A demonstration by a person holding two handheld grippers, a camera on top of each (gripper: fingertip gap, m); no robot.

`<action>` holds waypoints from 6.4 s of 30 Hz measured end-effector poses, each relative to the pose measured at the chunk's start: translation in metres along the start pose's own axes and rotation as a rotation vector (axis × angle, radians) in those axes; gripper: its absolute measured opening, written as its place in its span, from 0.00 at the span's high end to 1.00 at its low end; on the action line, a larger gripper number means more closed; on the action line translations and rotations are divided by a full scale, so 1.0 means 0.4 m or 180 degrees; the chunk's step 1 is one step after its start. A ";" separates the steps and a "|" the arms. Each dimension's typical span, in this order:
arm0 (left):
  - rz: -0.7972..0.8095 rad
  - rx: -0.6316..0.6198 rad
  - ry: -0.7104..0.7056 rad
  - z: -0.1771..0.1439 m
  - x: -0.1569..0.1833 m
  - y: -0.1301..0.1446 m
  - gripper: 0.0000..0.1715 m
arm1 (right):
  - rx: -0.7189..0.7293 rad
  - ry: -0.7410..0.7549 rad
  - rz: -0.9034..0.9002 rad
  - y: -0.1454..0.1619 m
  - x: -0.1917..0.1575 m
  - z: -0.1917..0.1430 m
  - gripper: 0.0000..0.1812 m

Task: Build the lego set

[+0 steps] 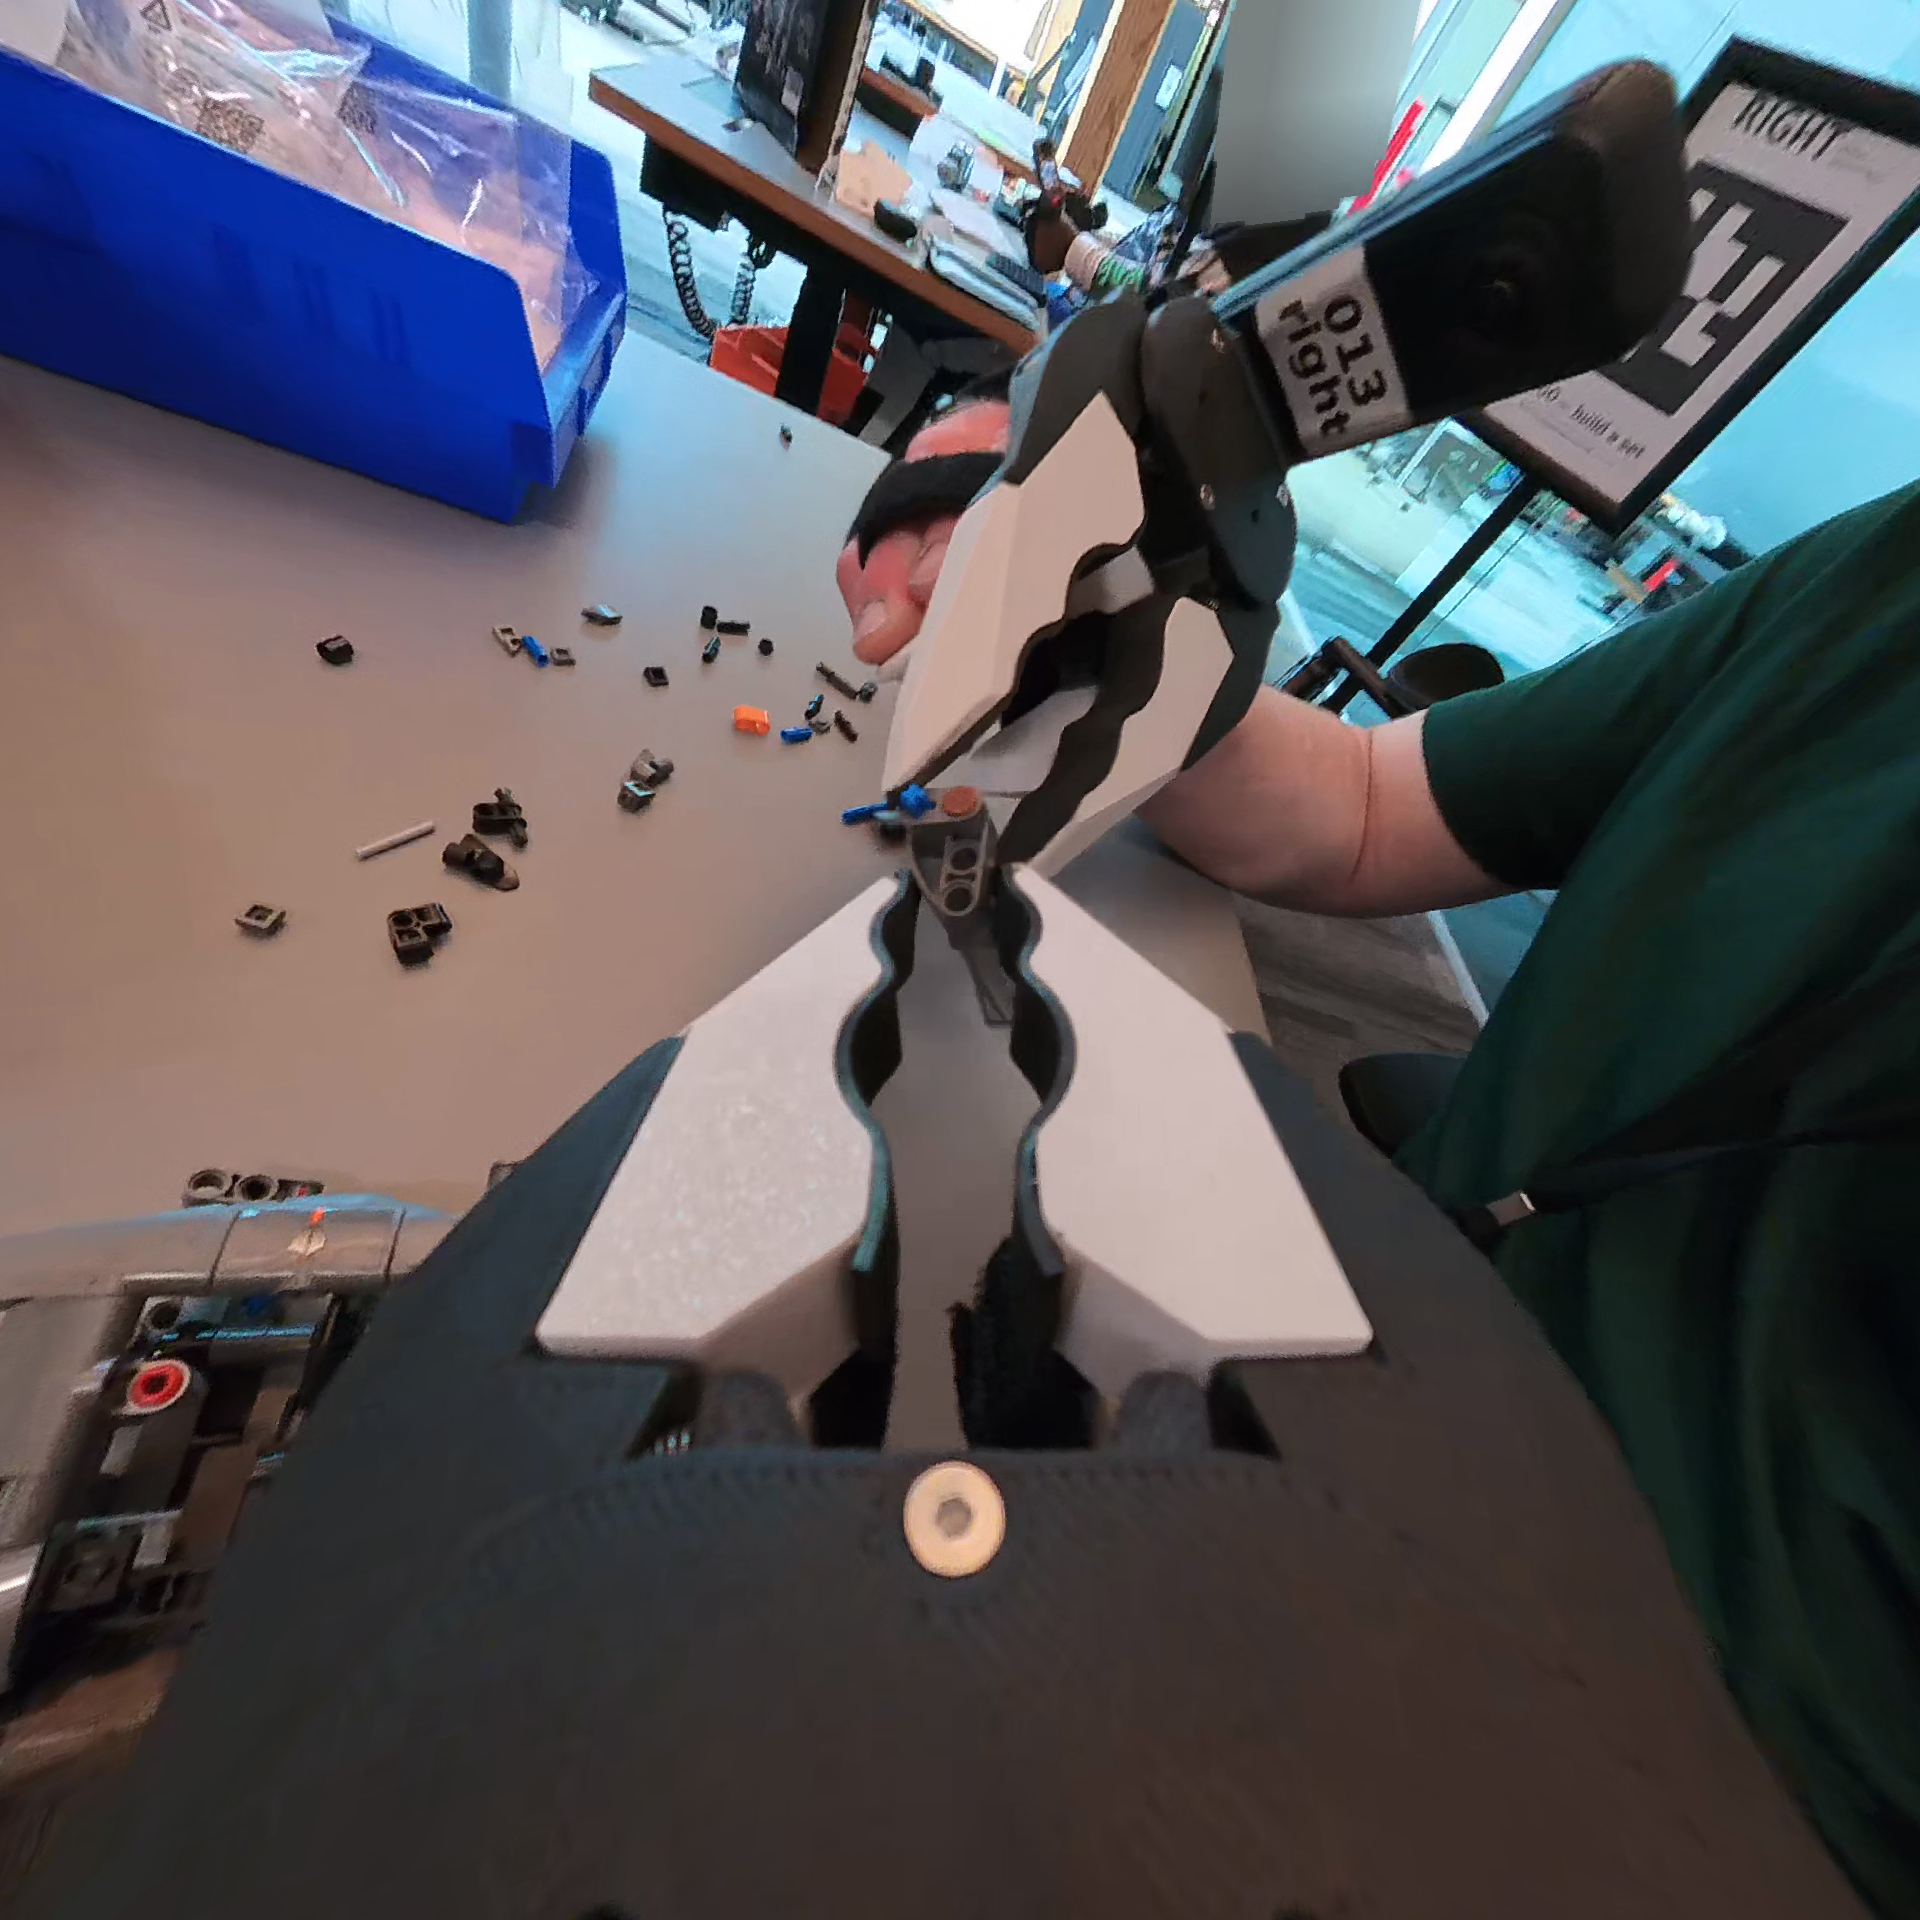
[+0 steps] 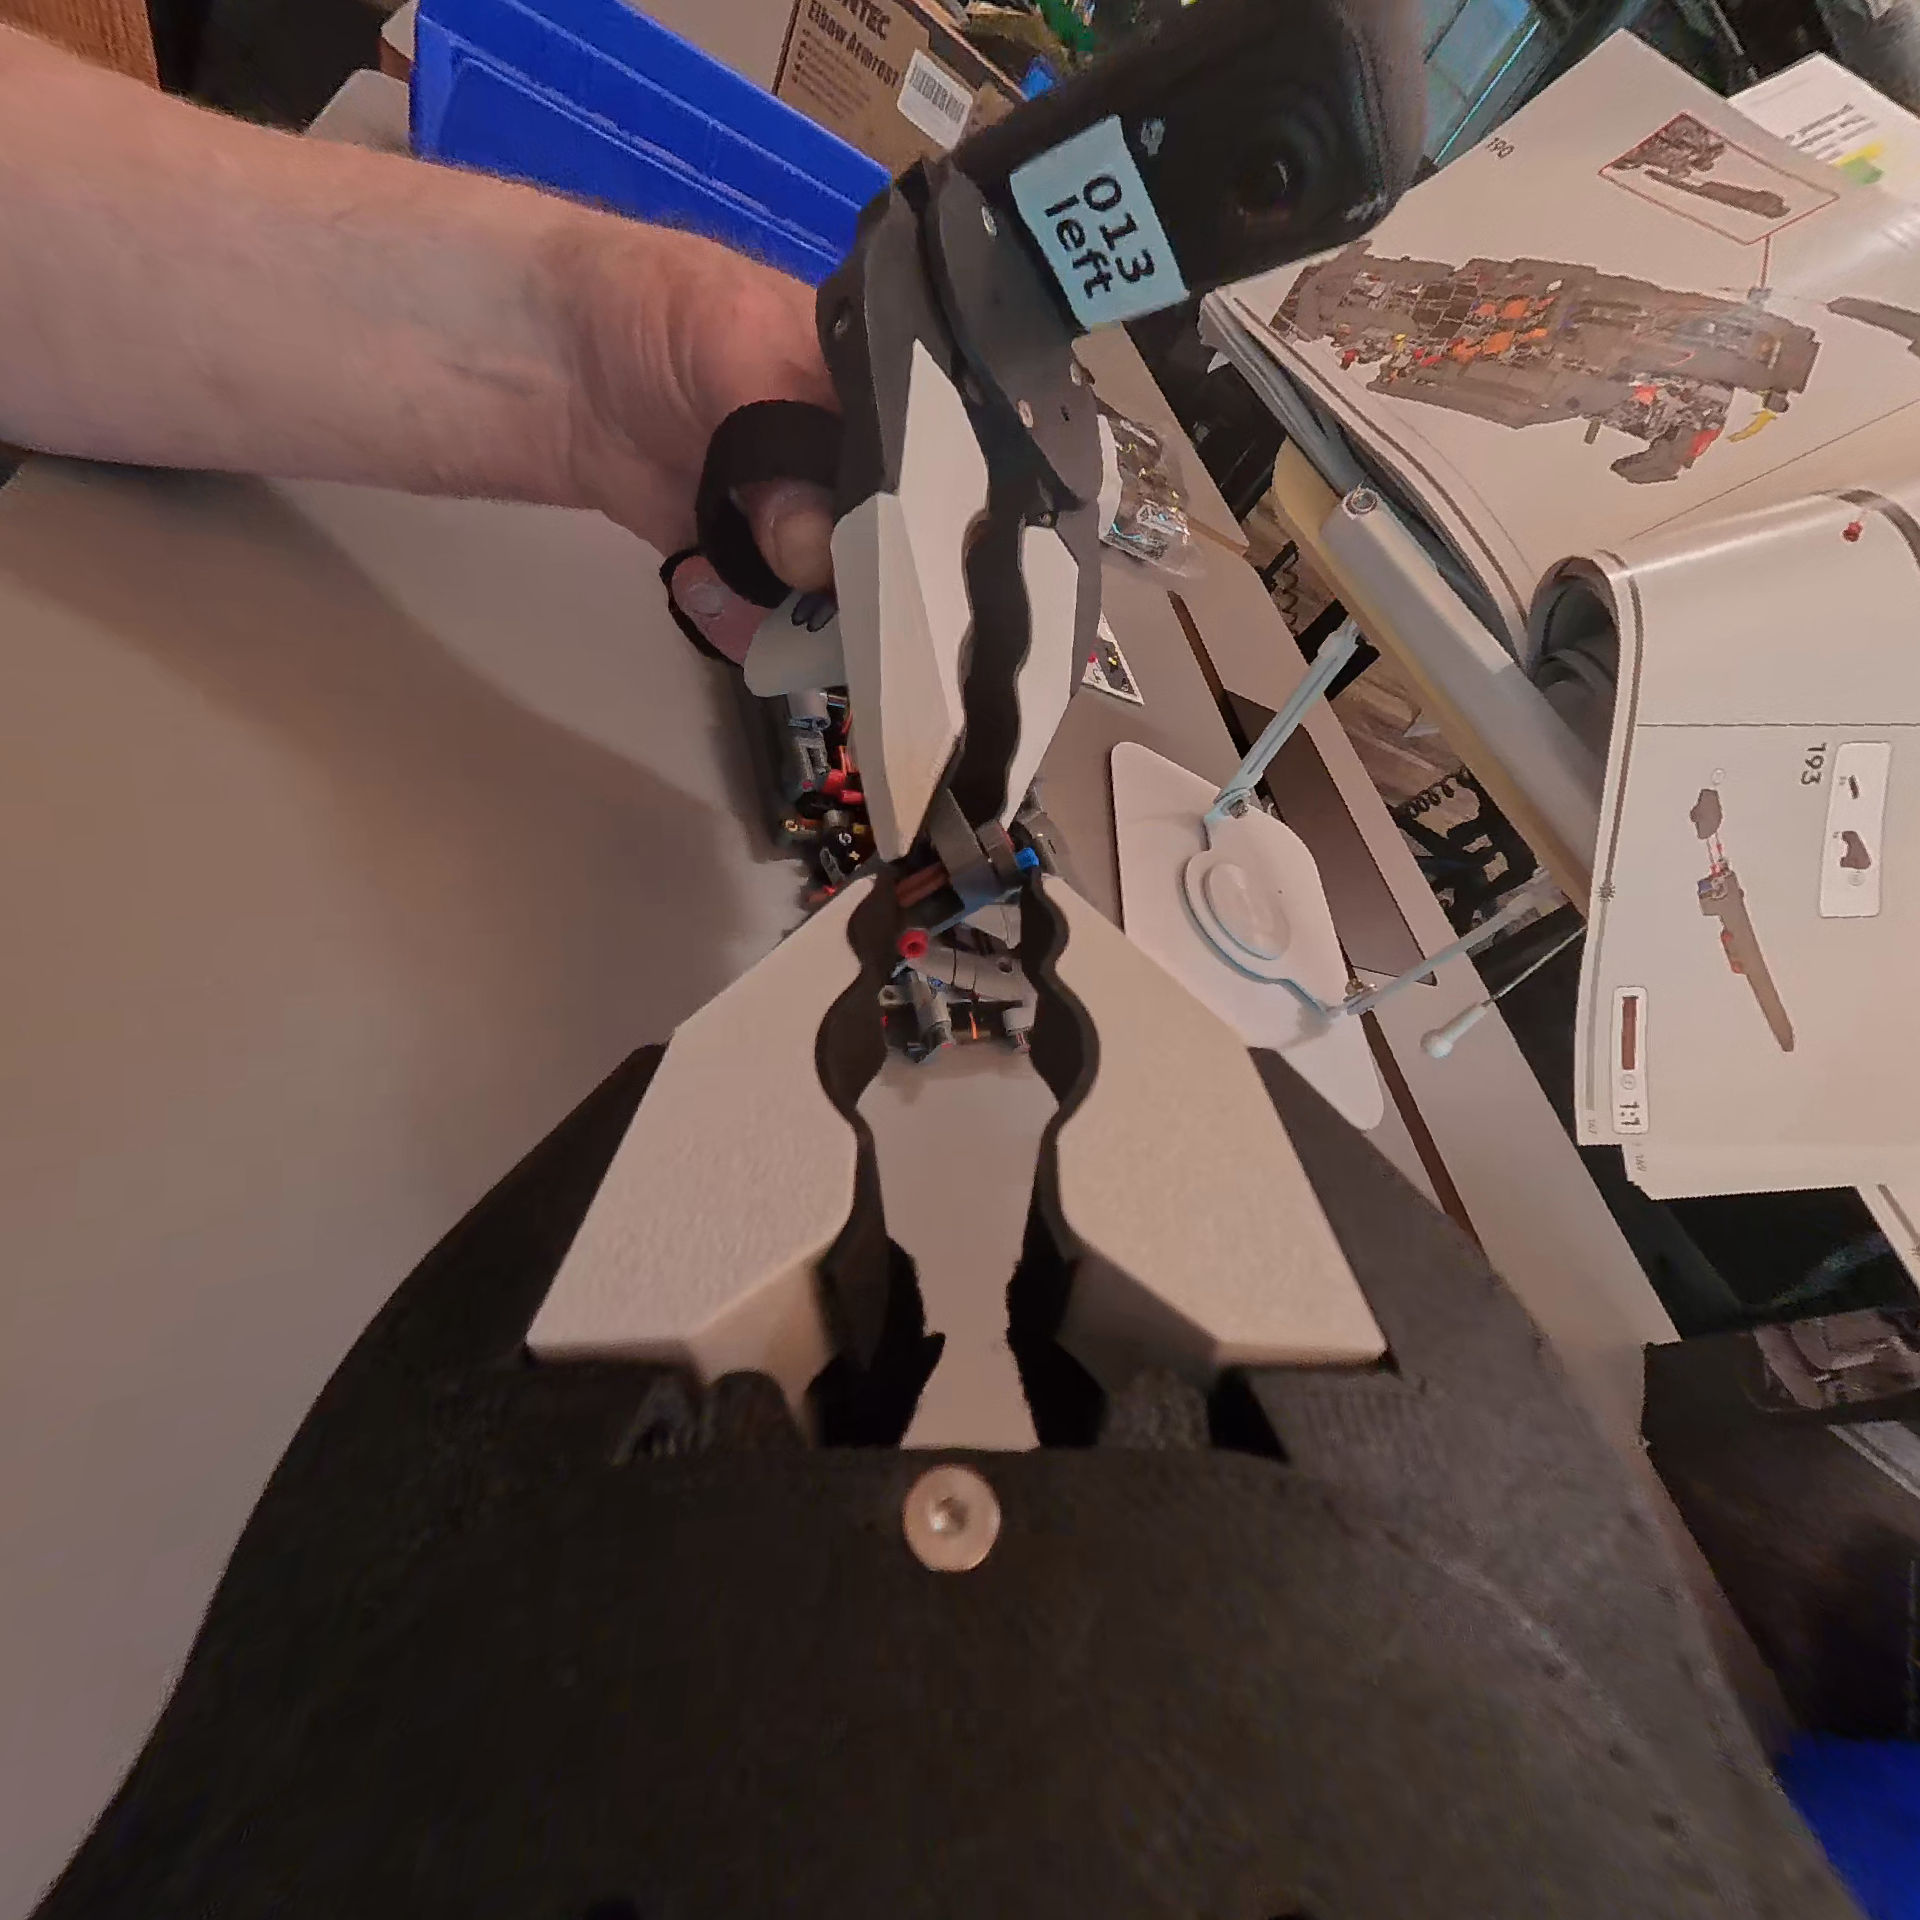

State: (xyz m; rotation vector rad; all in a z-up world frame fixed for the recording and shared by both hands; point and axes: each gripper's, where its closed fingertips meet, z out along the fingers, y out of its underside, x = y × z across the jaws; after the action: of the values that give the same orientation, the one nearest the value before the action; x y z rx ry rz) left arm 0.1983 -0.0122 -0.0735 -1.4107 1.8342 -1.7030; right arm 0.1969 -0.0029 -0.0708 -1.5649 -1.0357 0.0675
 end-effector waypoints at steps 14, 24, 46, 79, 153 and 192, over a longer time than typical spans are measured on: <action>-0.0155 0.0313 0.0417 0.003 0.025 -0.023 0.93 | 0.0202 -0.0083 0.0073 -0.024 0.003 -0.025 0.88; -0.0152 0.0308 0.0375 0.004 0.025 -0.024 0.93 | 0.0208 -0.0177 0.0219 -0.023 -0.001 -0.026 0.92; 0.0213 0.0279 0.0128 0.028 0.020 -0.033 0.94 | 0.0343 -0.0203 0.0505 -0.014 0.028 -0.043 0.94; 0.0937 0.0649 -0.0384 0.023 0.009 -0.078 0.95 | 0.0248 -0.0967 0.1236 0.032 -0.023 -0.017 0.86; 0.0819 0.0836 -0.1480 0.001 -0.067 -0.109 0.97 | -0.1214 0.1237 0.0113 0.162 0.146 -0.008 1.00; 0.3057 -0.0447 -0.2531 -0.018 -0.036 -0.074 0.84 | -0.1230 0.0957 -0.0461 0.159 0.106 0.011 1.00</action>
State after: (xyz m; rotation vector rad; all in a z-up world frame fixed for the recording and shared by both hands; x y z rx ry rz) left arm 0.2135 0.0083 -0.0515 -0.7890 1.6850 -0.4516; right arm 0.2559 0.0333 -0.1036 -1.7713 -0.9544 -0.4797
